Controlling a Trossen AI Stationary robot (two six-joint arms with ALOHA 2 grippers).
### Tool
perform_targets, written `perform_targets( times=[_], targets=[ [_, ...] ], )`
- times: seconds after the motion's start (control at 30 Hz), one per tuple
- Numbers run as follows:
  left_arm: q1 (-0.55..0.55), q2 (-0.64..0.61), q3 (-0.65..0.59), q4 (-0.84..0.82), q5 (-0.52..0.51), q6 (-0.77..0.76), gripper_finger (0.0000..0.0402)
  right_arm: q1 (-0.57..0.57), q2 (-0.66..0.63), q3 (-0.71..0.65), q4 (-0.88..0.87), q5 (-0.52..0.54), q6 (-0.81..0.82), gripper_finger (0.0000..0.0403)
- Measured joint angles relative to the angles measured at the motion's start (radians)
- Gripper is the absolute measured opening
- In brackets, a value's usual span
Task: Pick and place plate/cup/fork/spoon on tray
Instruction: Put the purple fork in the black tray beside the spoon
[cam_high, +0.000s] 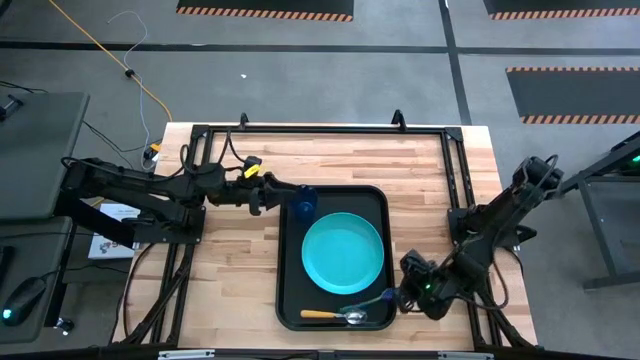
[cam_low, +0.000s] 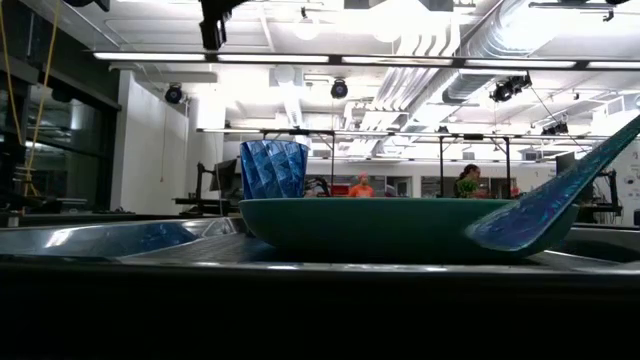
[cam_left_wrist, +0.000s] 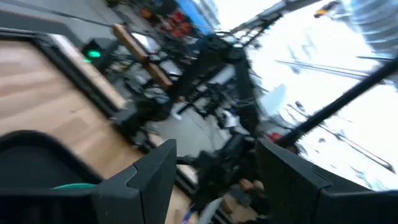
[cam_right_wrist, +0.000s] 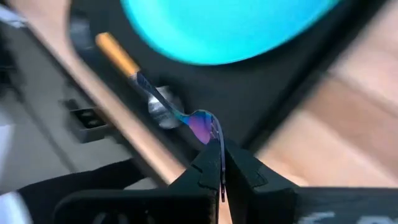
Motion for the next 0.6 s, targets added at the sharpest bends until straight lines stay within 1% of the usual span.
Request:
perform_targets(
  times=[0.1, 0.17, 0.3, 0.5, 0.6],
  targets=[
    [0.000, 0.000, 0.000, 0.040, 0.056, 0.000, 0.0209, -0.018, 0.057, 0.000, 0.153, 0.001, -0.023, 0.0000],
    [0.000, 0.000, 0.000, 0.069, 0.079, 0.003, 0.0209, -0.032, 0.098, 0.000, 0.242, 0.022, -0.020, 0.0000],
    [0.000, -0.034, 0.000, 0.117, 0.111, 0.061, 0.0209, -0.050, 0.157, 0.000, 0.399, 0.151, 0.038, 0.0000],
    [0.000, -0.158, 0.000, 0.084, 0.119, 0.186, 0.0209, -0.057, 0.252, 0.000, 0.543, 0.199, 0.160, 0.0000],
    [0.000, -0.233, 0.000, 0.028, 0.118, 0.228, 0.0209, -0.046, 0.281, 0.000, 0.561, 0.211, 0.217, 0.0000]
  ],
)
